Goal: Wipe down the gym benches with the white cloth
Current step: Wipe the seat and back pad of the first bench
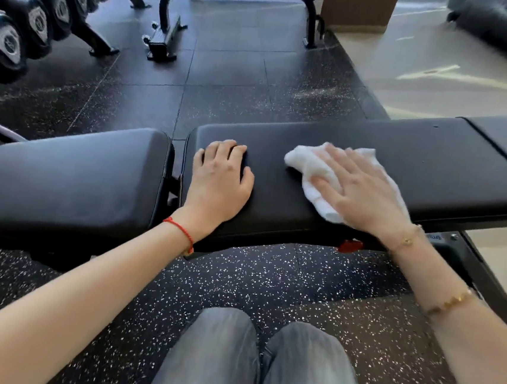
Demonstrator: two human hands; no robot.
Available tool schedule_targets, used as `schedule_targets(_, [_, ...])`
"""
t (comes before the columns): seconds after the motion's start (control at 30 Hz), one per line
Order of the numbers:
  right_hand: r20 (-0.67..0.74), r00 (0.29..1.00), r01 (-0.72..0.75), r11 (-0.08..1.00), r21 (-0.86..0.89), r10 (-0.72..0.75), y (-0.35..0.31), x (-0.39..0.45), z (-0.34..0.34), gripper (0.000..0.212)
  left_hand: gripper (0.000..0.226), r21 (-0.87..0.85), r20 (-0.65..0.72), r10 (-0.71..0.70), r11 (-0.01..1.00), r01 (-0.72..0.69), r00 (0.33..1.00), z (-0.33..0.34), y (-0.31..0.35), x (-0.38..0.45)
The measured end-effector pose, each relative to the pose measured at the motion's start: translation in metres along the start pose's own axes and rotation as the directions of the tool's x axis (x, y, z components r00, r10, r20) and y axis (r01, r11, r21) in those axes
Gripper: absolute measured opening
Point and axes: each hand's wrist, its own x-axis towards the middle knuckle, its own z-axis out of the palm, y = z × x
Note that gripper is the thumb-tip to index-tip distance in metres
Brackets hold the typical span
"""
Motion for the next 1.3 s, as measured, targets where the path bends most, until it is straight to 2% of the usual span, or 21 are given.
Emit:
schedule_targets(0.1, [0.005, 0.98, -0.197, 0.98, -0.034, 0.198, 0.014, 0.042, -0.007, 0.062, 0.047, 0.017, -0.002, 0.002, 1.0, -0.002, 1.0, 0.001, 0.002, 0.0])
schedule_targets(0.17, [0.015, 0.968, -0.249, 0.968, -0.02, 0.249, 0.006, 0.069, -0.008, 0.063, 0.047, 0.027, -0.001, 0.004, 1.0, -0.004, 1.0, 0.001, 0.002, 0.001])
schedule_targets(0.3, [0.033, 0.989, -0.145, 0.989, -0.005, 0.146, -0.017, 0.075, -0.002, 0.067, 0.047, 0.038, 0.001, 0.009, 0.999, -0.009, 1.0, 0.004, 0.002, 0.001])
schedule_targets(0.47, [0.042, 0.996, 0.084, 0.996, -0.019, -0.083, -0.024, 0.021, 0.0, 0.069, 0.045, 0.021, -0.015, -0.004, 1.0, 0.004, 1.0, 0.003, 0.002, 0.001])
schedule_targets(0.53, [0.014, 0.992, 0.128, 0.992, 0.004, -0.128, -0.019, -0.005, 0.0, 0.066, 0.044, 0.015, -0.033, -0.001, 1.0, 0.002, 0.999, 0.003, 0.002, 0.0])
schedule_targets(0.63, [-0.001, 0.995, 0.105, 0.995, 0.002, -0.105, 0.014, -0.004, -0.006, 0.066, 0.044, -0.009, -0.049, -0.014, 1.0, 0.014, 0.999, 0.003, 0.002, 0.0])
schedule_targets(0.73, [0.01, 1.0, -0.025, 0.998, -0.064, 0.025, 0.058, 0.044, -0.015, 0.062, 0.043, -0.024, -0.067, -0.035, 0.999, 0.033, 0.997, 0.005, 0.004, 0.0])
schedule_targets(0.83, [0.014, 0.998, -0.053, 0.993, -0.109, 0.055, 0.056, 0.087, -0.017, 0.061, 0.042, -0.034, -0.082, -0.047, 0.998, 0.044, 0.996, 0.003, 0.004, 0.0])
schedule_targets(1.0, [0.089, 0.973, 0.211, 0.977, 0.009, -0.211, 0.012, 0.071, -0.005, 0.065, 0.042, -0.023, -0.071, -0.044, 0.999, 0.042, 0.996, -0.002, 0.007, 0.0])
schedule_targets(1.13, [0.05, 0.909, 0.415, 0.91, 0.005, -0.414, 0.051, 0.01, -0.008, 0.067, 0.047, -0.007, -0.061, -0.058, 0.998, 0.058, 0.996, -0.008, 0.013, -0.002])
schedule_targets(1.23, [0.028, 0.924, 0.382, 0.923, -0.051, -0.381, 0.102, 0.014, -0.016, 0.072, 0.047, 0.057, -0.065, -0.084, 0.995, 0.088, 0.994, -0.011, 0.02, -0.004])
schedule_targets(1.3, [0.038, 0.963, 0.27, 0.961, -0.061, -0.268, 0.122, 0.04, -0.02, 0.07, 0.047, 0.109, -0.087, -0.116, 0.986, 0.125, 0.989, -0.011, 0.025, -0.006])
